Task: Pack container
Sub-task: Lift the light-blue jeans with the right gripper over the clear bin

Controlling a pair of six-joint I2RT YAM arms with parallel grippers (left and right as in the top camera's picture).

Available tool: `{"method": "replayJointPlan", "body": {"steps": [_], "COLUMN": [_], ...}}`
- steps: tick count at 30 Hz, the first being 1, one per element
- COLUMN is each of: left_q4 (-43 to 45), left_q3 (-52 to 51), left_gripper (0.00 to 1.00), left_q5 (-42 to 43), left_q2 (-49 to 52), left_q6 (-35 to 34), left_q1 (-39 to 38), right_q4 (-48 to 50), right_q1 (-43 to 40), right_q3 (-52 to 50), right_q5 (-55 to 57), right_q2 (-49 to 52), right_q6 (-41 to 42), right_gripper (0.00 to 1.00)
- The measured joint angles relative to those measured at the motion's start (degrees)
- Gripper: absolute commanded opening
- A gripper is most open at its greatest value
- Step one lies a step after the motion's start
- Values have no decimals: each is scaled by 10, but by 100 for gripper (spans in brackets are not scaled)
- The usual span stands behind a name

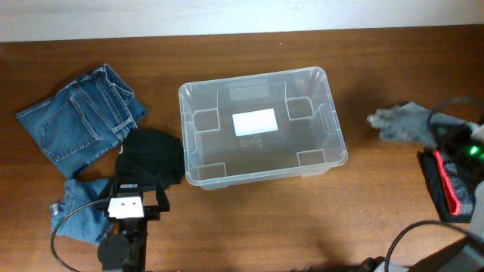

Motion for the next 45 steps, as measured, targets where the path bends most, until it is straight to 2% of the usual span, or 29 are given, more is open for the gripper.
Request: {"method": "replayJointPlan", "body": {"steps": [7, 13, 18, 23, 35, 45], "left_q4": [0, 0, 0, 0, 0, 0], "left_q3": [0, 0, 0, 0, 0, 0], "left_gripper": [100, 100, 100, 100, 100, 100], "left_q5": [0, 0, 0, 0, 0, 0], "left_q2": [0, 0, 0, 0, 0, 0], "left_q6": [0, 0, 0, 0, 0, 0], "left_q1": [0, 0, 0, 0, 0, 0], "right_q4": [-63, -92, -159, -213, -316, -315], "right_q1": [102, 263, 398, 487, 566, 588], "right_q3": [183, 305, 313, 313, 313, 313], "right_q5": [-28, -74, -95, -88, -63, -57], "right_q2": [-5, -11, -16, 5, 84, 177], "right_q6": [-62, -145, -214, -263, -375, -440], "right_gripper": [4, 4, 4, 4, 4, 4]}}
